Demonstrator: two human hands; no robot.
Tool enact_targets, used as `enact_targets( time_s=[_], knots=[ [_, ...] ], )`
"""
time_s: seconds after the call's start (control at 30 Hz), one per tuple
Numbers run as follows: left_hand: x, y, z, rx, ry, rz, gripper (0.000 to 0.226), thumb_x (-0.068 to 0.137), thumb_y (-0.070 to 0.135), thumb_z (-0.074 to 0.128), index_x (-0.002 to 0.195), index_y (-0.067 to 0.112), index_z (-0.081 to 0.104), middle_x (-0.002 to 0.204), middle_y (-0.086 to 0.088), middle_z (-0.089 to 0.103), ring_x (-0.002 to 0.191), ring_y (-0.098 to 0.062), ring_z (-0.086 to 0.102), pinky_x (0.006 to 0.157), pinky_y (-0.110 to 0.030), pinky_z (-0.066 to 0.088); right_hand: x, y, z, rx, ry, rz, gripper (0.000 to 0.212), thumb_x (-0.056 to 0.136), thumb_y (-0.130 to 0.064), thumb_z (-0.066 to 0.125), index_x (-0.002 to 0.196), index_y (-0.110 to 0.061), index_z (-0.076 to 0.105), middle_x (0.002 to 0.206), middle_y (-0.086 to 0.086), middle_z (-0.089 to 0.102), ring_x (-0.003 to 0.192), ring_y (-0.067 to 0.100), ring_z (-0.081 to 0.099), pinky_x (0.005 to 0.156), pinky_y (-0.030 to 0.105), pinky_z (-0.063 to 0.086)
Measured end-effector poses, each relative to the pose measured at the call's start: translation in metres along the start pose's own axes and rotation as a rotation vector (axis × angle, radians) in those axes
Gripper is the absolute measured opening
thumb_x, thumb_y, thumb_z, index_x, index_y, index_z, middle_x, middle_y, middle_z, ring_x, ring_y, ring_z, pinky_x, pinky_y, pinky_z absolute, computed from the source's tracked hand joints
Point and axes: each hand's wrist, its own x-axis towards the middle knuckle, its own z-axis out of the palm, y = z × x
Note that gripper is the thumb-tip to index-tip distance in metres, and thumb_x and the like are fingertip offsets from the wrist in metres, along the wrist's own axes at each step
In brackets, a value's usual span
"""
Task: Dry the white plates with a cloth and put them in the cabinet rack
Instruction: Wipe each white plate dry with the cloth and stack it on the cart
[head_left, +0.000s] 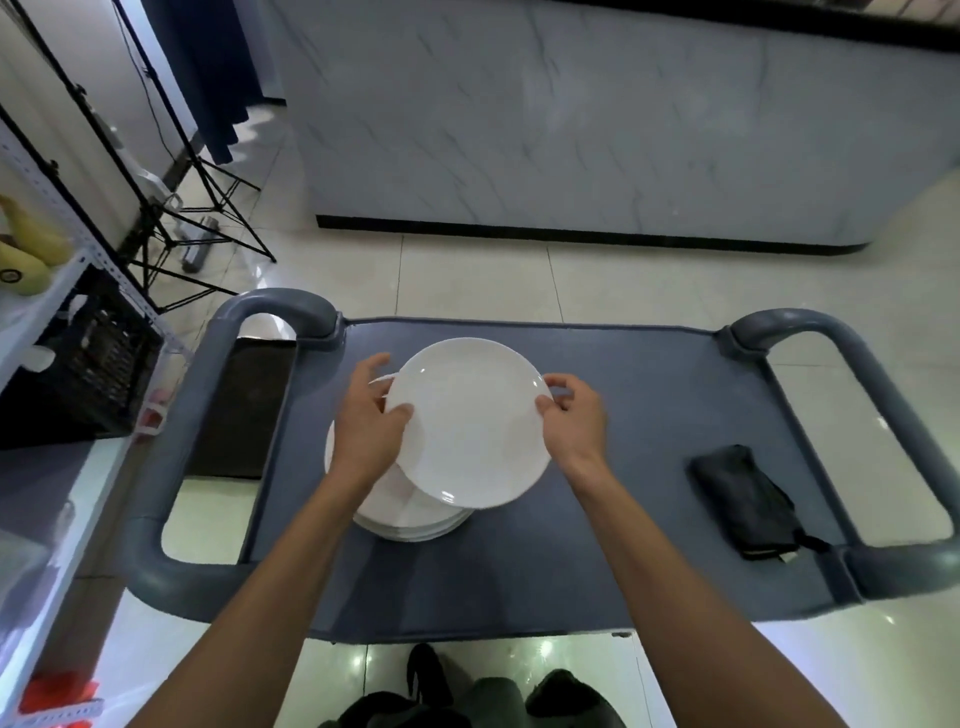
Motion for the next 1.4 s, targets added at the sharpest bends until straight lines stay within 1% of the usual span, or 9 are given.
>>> enact_targets(
  time_s=[0.23,0.47,0.6,0.7,0.83,0.93,1.07,1.3,1.4],
  knots=[
    [-0.002,0.024,0.043,-0.108,-0.330,-0.228,0.020,0.098,0.012,0.058,0.115,0.021,0.064,0.108,-0.004,0.073,0.096,-0.026,0.070,0.068,-0.039,0.062,0.017,0.015,-0.055,0.079,0.048,0.074,0.021,0.092,-0.009,0.060,0.104,-0.024,0.068,0.099,0.000,0.071,0.085,0.017,0.069,0.077,0.035,0.058],
    [-0.015,0.041,0.104,-0.091,-0.520,-0.313,0.025,0.100,0.010,0.055,0.121,0.019,0.065,0.109,-0.010,0.072,0.095,-0.033,0.069,0.064,-0.040,0.060,0.038,0.038,-0.116,0.047,0.071,0.048,0.023,0.093,-0.006,0.060,0.109,-0.020,0.070,0.093,-0.007,0.068,0.081,0.009,0.064,0.066,0.016,0.047],
    [-0.023,0.044,0.144,-0.163,-0.487,-0.345,0.029,0.097,0.003,0.056,0.117,0.020,0.068,0.108,-0.010,0.073,0.085,-0.030,0.069,0.055,-0.034,0.057,0.047,0.057,-0.153,0.075,0.055,0.013,0.021,0.096,-0.013,0.059,0.113,-0.019,0.070,0.095,-0.013,0.069,0.085,-0.003,0.064,0.070,0.012,0.048],
    [-0.026,0.040,0.168,-0.183,-0.436,-0.372,0.029,0.096,0.002,0.057,0.109,0.026,0.069,0.108,-0.007,0.072,0.091,-0.032,0.069,0.059,-0.040,0.059,0.050,0.083,-0.181,0.017,0.069,0.049,0.027,0.100,-0.024,0.055,0.125,-0.021,0.066,0.111,-0.011,0.067,0.100,0.004,0.063,0.079,0.012,0.044],
    [-0.030,0.034,0.190,-0.192,-0.358,-0.399,0.029,0.096,0.003,0.057,0.102,0.028,0.069,0.106,-0.005,0.073,0.093,-0.032,0.069,0.059,-0.041,0.060,0.053,0.138,-0.215,-0.344,0.017,0.108,0.042,0.098,-0.025,0.058,0.139,-0.020,0.054,0.130,0.000,0.061,0.123,0.022,0.055,0.100,0.036,0.046],
    [-0.032,0.032,0.204,-0.194,-0.322,-0.414,0.028,0.095,0.002,0.057,0.100,0.026,0.070,0.104,-0.007,0.073,0.091,-0.031,0.070,0.055,-0.038,0.059,0.053,0.169,-0.224,-0.754,-0.176,0.148,0.061,0.095,-0.039,0.059,0.151,-0.029,0.036,0.161,0.002,0.028,0.144,0.032,0.031,0.113,0.055,0.032],
    [-0.035,0.031,0.221,-0.174,-0.306,-0.410,0.029,0.095,0.003,0.057,0.100,0.028,0.070,0.104,-0.007,0.073,0.091,-0.032,0.070,0.056,-0.037,0.058,0.051,0.192,-0.222,-0.934,-0.275,0.141,0.067,0.096,-0.043,0.055,0.155,-0.037,0.021,0.167,0.001,0.000,0.148,0.040,0.013,0.116,0.063,0.019],
    [-0.041,0.028,0.248,-0.178,-0.281,-0.412,0.028,0.096,0.003,0.056,0.103,0.027,0.069,0.105,-0.007,0.072,0.091,-0.031,0.069,0.059,-0.040,0.059,0.055,0.207,-0.233,-1.066,-0.203,-0.026,0.059,0.099,-0.034,0.054,0.152,-0.037,0.030,0.162,0.008,0.018,0.132,0.041,0.036,0.105,0.055,0.036],
    [-0.045,0.027,0.255,-0.188,-0.269,-0.420,0.027,0.096,0.002,0.056,0.101,0.025,0.069,0.101,-0.007,0.073,0.089,-0.031,0.069,0.058,-0.040,0.059,0.061,0.212,-0.241,-0.926,-0.174,-0.066,0.051,0.098,-0.024,0.055,0.147,-0.030,0.043,0.156,0.007,0.030,0.127,0.037,0.040,0.105,0.050,0.040]
  ],
)
